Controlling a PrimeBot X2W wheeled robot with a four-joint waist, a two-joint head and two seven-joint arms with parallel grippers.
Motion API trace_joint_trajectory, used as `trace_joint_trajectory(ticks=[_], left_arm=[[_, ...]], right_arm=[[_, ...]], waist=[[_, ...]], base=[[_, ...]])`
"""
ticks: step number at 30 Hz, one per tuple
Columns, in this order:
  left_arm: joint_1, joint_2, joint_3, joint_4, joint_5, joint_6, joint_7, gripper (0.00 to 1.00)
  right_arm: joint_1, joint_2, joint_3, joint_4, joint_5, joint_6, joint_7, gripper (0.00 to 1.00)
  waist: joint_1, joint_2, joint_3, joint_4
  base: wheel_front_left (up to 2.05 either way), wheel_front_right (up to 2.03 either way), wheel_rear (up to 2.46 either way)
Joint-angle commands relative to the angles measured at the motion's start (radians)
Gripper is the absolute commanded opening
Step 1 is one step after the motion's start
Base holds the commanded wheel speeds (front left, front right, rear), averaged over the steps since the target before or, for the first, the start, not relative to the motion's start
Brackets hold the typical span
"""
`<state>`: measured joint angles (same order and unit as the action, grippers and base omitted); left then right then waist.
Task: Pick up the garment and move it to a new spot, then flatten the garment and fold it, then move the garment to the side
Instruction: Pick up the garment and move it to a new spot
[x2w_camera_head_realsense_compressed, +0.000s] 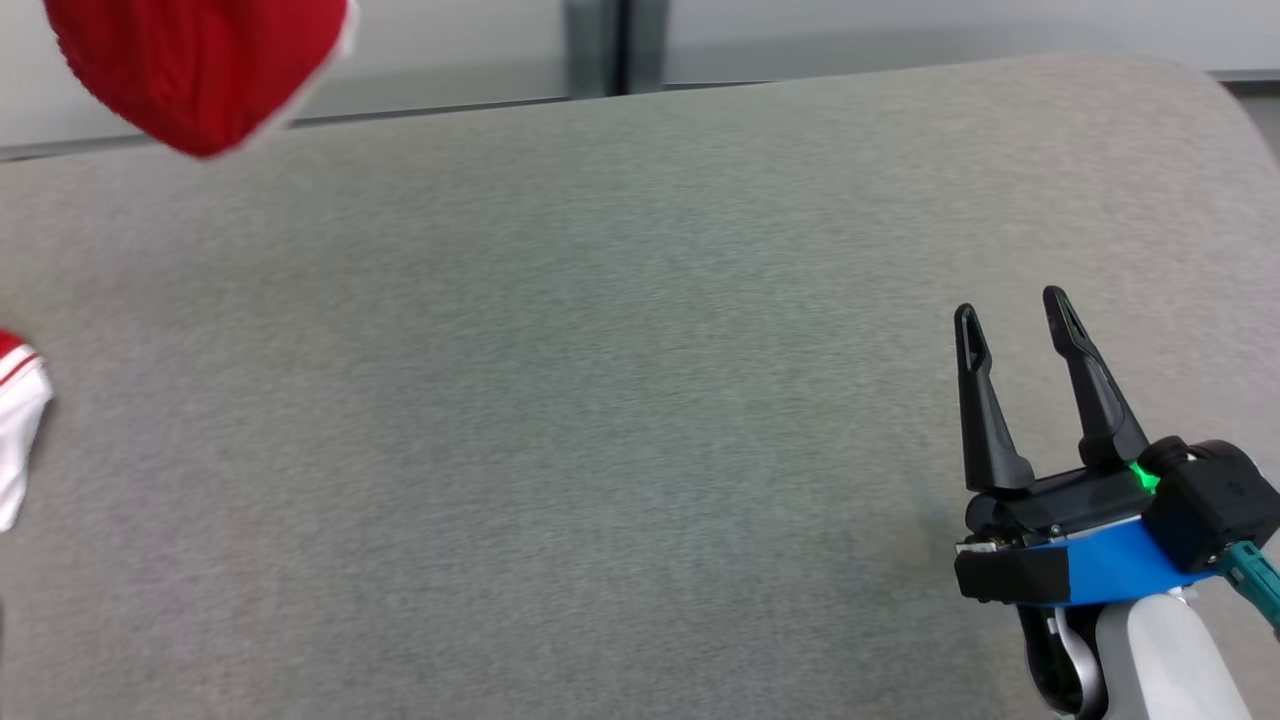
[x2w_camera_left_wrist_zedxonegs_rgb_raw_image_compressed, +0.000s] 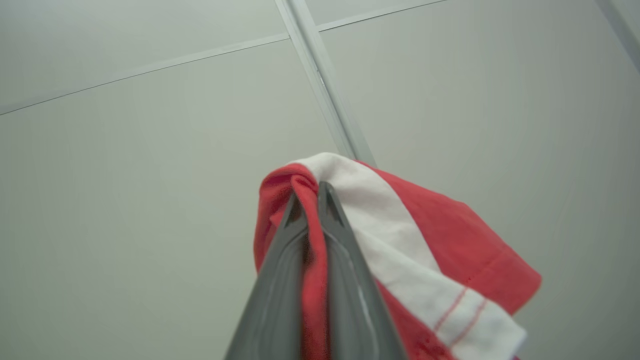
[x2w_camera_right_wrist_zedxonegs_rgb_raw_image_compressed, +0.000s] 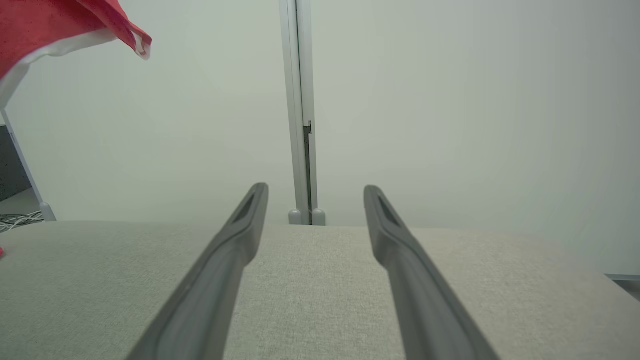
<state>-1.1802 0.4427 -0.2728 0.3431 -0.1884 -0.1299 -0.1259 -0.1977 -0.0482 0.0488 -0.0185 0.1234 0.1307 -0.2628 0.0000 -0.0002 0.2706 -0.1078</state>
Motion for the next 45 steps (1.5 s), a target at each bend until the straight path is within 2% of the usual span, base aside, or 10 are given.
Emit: trace_joint_trajectory(ticks=[1, 9, 16, 26, 37, 38, 39, 43, 45], left_arm=[[-0.012, -0.010, -0.018, -0.030, -0.017, -0.001, 0.014, 0.00], [0.039, -0.075, -0.121, -0.145, -0.074, -0.001, 0.102, 0.00], [0.186, -0.109, -0.176, -0.135, -0.097, 0.010, 0.064, 0.00], [0.518, -0.192, -0.269, 0.032, -0.138, 0.039, -0.053, 0.00], [0.746, -0.306, -0.417, 0.262, -0.165, 0.010, -0.123, 0.00], [0.748, -0.313, -0.428, 0.273, -0.167, 0.008, -0.126, 0.05], [0.749, -0.319, -0.434, 0.281, -0.169, 0.008, -0.130, 1.00], [0.737, -0.339, -0.430, 0.282, -0.167, 0.006, -0.139, 1.00], [0.732, -0.339, -0.400, 0.247, -0.165, 0.019, -0.140, 1.00]], right_arm=[[0.008, -0.004, 0.001, 0.000, 0.014, 0.000, -0.003, 1.00], [0.016, -0.004, 0.002, -0.004, 0.064, 0.000, -0.003, 1.00], [0.006, -0.004, -0.001, 0.001, 0.074, 0.000, -0.003, 1.00], [0.016, -0.004, 0.012, 0.021, 0.070, 0.000, -0.003, 1.00], [0.034, -0.004, 0.017, 0.047, 0.064, 0.000, -0.003, 1.00], [0.035, -0.004, 0.018, 0.050, 0.062, 0.000, -0.003, 1.00], [0.036, -0.004, 0.019, 0.053, 0.062, 0.000, -0.003, 1.00], [0.048, -0.004, 0.020, 0.065, 0.050, 0.000, -0.003, 1.00], [0.056, -0.004, 0.016, 0.072, 0.044, 0.000, -0.003, 1.00]], waist=[[0.0000, 0.0002, -0.025, -0.040], [0.0000, 0.0002, -0.016, -0.133], [0.0000, 0.0002, -0.010, -0.163], [0.0000, 0.0002, -0.035, -0.174], [0.0000, 0.0002, -0.058, -0.154], [0.0000, 0.0002, -0.063, -0.150], [0.0000, 0.0002, -0.068, -0.145], [0.0000, 0.0002, -0.095, -0.121], [0.0000, 0.0002, -0.111, -0.105]], base=[[0.00, 0.00, 0.00], [0.00, 0.00, 0.00], [0.00, 0.00, 0.00], [0.00, 0.00, 0.00], [0.00, 0.00, 0.00], [0.00, 0.00, 0.00], [0.00, 0.00, 0.00], [0.00, 0.00, 0.00], [0.00, 0.00, 0.00]])
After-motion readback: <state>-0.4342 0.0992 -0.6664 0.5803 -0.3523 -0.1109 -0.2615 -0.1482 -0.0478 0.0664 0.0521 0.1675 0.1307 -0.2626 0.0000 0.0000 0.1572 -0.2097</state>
